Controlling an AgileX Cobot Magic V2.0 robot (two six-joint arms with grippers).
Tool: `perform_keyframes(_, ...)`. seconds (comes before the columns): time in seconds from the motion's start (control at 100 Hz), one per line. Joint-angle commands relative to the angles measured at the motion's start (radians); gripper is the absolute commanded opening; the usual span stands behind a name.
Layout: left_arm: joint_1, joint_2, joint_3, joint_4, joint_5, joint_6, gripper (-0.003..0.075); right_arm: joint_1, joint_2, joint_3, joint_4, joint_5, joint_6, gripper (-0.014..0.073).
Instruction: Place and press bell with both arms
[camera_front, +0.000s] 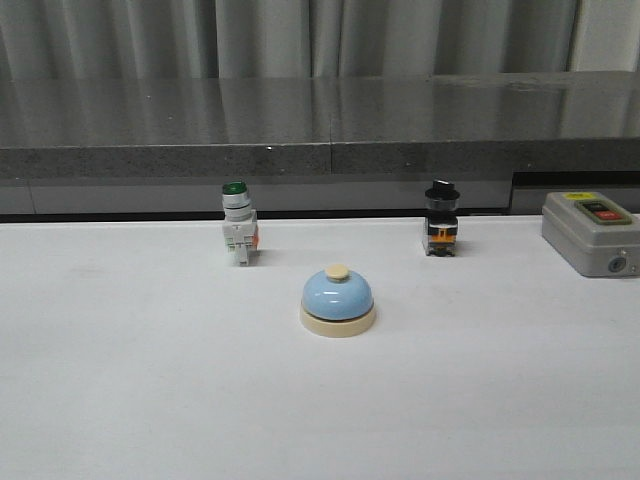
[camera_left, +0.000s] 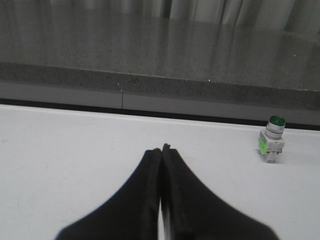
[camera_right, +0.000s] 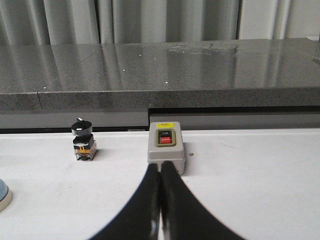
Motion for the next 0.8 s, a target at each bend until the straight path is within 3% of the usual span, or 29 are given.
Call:
perform_keyframes(0.0, 0.000, -0.018, 0.023, 0.005, -0.150, 0.001, -0.0020, -0.006, -0.016, -0.014, -0.005, -0.083, -0.003, -0.0060)
perform_keyframes(0.26, 0.022, -0.255, 0.137, 0.010, -0.136, 0.001, -0.0020, -0.006, -0.016, -0.014, -0.005, -0.083, -0.003, -0.0060)
perform_keyframes(0.79, 0.022, -0.247, 0.135, 0.012, -0.124, 0.001, -0.0020, -0.006, -0.016, -0.014, -0.005, -0.082, -0.003, -0.0060)
